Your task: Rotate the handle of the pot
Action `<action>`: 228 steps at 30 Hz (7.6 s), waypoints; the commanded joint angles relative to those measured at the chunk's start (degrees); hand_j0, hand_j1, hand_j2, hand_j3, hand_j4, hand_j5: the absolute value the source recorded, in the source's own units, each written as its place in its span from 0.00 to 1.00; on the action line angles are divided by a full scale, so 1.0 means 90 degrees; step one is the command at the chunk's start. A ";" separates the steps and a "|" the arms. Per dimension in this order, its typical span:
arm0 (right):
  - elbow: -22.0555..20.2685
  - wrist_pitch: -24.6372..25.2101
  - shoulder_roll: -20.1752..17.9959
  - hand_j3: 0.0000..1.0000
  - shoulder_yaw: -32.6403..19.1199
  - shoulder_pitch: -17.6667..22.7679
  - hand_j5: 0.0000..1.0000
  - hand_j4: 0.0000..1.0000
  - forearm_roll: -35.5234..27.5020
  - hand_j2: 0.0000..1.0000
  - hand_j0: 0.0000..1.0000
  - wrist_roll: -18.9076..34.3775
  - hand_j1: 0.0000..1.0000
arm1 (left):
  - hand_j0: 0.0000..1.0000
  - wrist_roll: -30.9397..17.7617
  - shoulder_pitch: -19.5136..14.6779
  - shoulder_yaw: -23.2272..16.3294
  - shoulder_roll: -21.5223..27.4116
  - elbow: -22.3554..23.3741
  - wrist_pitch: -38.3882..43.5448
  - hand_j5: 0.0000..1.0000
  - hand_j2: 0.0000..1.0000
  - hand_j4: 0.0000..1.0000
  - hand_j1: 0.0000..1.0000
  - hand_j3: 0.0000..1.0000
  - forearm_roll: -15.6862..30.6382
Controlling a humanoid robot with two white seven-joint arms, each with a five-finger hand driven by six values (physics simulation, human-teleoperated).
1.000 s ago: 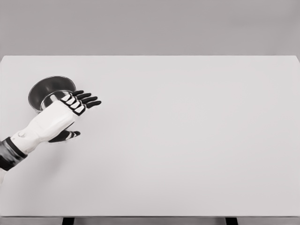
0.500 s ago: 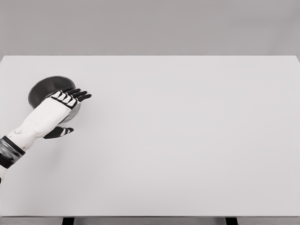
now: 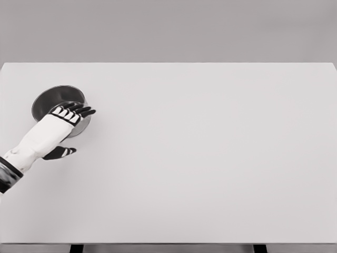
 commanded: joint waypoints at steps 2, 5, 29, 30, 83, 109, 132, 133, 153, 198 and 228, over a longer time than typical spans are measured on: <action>0.0001 -0.0008 0.0000 1.00 0.0000 0.0000 1.00 1.00 0.0001 1.00 1.00 0.0001 1.00 | 1.00 0.0004 0.0020 0.0033 0.0066 -0.0002 0.0033 1.00 1.00 1.00 1.00 1.00 0.0028; 0.0001 0.0002 0.0000 1.00 0.0000 0.0000 1.00 1.00 0.0001 1.00 1.00 0.0001 1.00 | 1.00 0.0004 0.0029 0.0033 0.0076 -0.0002 0.0121 1.00 1.00 1.00 1.00 1.00 0.0028; 0.0001 0.0002 0.0000 1.00 0.0000 0.0000 1.00 1.00 0.0001 1.00 1.00 0.0001 1.00 | 1.00 0.0004 0.0264 0.0374 0.0193 0.0018 0.0356 1.00 1.00 1.00 1.00 1.00 0.0038; 0.0001 0.0002 0.0000 1.00 0.0000 0.0000 1.00 1.00 0.0001 1.00 1.00 0.0001 1.00 | 1.00 0.0004 0.0274 0.0375 0.0193 0.0018 0.0356 1.00 1.00 1.00 1.00 1.00 0.0038; 0.0001 0.0002 0.0000 1.00 0.0000 0.0000 1.00 1.00 0.0001 1.00 1.00 0.0001 1.00 | 1.00 0.0004 0.0400 0.0951 0.0496 0.0066 0.0453 1.00 1.00 1.00 1.00 1.00 -0.0655; 0.0001 0.0002 0.0000 1.00 0.0000 0.0000 1.00 1.00 0.0001 1.00 1.00 0.0001 1.00 | 1.00 0.0004 0.0322 0.1097 0.0516 0.0183 0.1195 1.00 1.00 1.00 1.00 1.00 -0.0841; 0.0001 0.0002 0.0000 1.00 0.0000 0.0000 1.00 1.00 0.0001 1.00 1.00 0.0001 1.00 | 1.00 0.0004 -0.0107 0.1078 0.0613 0.0916 0.1195 1.00 1.00 1.00 1.00 1.00 -0.0851; 0.0001 -0.0008 0.0000 1.00 0.0000 0.0000 1.00 1.00 0.0001 1.00 1.00 0.0001 1.00 | 1.00 0.0004 -0.0156 0.1068 0.0623 0.0935 0.1195 1.00 1.00 1.00 1.00 1.00 -0.0851; 0.0001 -0.0008 0.0000 1.00 0.0000 0.0000 1.00 1.00 0.0001 1.00 1.00 0.0001 1.00 | 1.00 0.0014 -0.0762 0.0853 0.0594 0.1619 0.1195 1.00 1.00 1.00 1.00 1.00 -0.0841; 0.0001 0.0002 0.0000 1.00 0.0000 0.0000 1.00 1.00 0.0001 1.00 1.00 0.0001 1.00 | 1.00 0.0053 -0.2666 -0.0426 0.0515 0.3299 0.1156 1.00 1.00 1.00 1.00 1.00 -0.0831; 0.0001 0.0002 0.0000 1.00 0.0000 0.0000 1.00 1.00 0.0001 1.00 1.00 0.0001 1.00 | 1.00 0.0092 -0.2217 -0.0046 0.0633 0.2381 0.1127 1.00 1.00 1.00 1.00 1.00 -0.0314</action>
